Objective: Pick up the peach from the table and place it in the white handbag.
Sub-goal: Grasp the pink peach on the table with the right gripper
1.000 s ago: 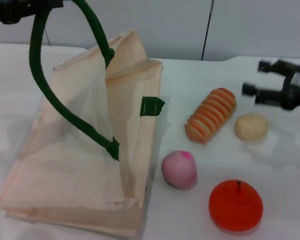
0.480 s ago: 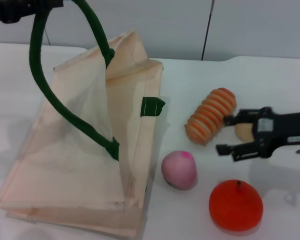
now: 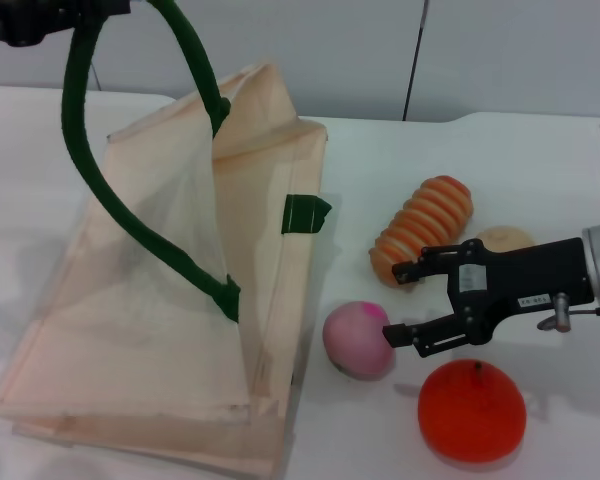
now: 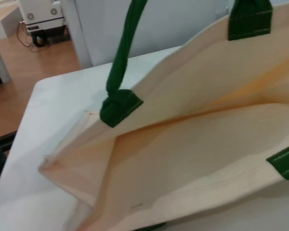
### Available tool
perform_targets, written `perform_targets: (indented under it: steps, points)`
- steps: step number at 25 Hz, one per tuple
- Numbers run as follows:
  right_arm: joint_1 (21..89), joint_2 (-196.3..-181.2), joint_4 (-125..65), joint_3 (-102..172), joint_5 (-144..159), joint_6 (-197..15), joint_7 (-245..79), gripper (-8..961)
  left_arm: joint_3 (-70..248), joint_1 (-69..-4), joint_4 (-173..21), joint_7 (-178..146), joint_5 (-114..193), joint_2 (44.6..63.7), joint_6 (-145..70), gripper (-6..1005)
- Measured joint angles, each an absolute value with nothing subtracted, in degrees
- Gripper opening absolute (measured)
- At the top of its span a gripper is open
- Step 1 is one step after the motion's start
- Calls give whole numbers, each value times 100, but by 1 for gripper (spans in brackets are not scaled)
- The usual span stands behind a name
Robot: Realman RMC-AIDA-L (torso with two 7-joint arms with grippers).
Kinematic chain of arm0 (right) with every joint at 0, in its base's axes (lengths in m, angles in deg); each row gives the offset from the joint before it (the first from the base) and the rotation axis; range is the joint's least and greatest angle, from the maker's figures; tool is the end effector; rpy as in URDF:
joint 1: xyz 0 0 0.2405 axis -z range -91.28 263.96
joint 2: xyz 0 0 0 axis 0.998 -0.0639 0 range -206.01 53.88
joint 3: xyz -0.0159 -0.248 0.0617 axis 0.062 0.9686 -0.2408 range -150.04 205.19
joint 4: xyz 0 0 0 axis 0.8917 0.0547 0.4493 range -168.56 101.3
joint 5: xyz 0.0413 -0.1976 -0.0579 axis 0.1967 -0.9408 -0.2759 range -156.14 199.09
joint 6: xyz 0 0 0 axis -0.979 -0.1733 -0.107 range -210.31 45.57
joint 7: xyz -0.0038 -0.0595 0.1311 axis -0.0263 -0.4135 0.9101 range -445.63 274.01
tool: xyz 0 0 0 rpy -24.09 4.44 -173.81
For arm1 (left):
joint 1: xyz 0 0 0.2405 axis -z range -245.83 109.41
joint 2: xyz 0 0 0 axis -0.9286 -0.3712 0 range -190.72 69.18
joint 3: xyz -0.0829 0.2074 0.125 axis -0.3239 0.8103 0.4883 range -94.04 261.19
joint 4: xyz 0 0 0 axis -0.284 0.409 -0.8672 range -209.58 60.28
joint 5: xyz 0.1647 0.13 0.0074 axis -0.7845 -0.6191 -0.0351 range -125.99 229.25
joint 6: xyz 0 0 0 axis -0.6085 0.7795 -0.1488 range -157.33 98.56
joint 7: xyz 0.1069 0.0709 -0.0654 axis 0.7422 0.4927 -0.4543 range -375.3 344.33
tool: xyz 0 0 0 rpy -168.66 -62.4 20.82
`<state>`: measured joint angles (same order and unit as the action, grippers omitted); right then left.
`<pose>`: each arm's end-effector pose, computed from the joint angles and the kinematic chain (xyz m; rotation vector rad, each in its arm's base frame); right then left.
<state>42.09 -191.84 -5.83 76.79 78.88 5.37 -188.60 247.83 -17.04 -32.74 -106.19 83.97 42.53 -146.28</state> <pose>0.2173 0.3560 -0.0334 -3.0831 0.3571 0.3979 -0.2230 0.3755 0.1732 -2.5756 -0.6329 -0.9679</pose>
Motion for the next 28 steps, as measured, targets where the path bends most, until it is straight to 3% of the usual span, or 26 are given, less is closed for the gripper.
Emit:
perform_targets:
  steps: [19, 28]
  points:
    - [3432, -19261, -1730, 8360, 7933, -865, -18864, 896, 24775, -1687, -3276, -10619, 8464, 4276, -14619, 144]
    - [3373, -19260, -1804, 8566, 7907, -1087, -18844, 895, 24775, -1676, -3282, -10619, 8468, 4285, -14619, 144]
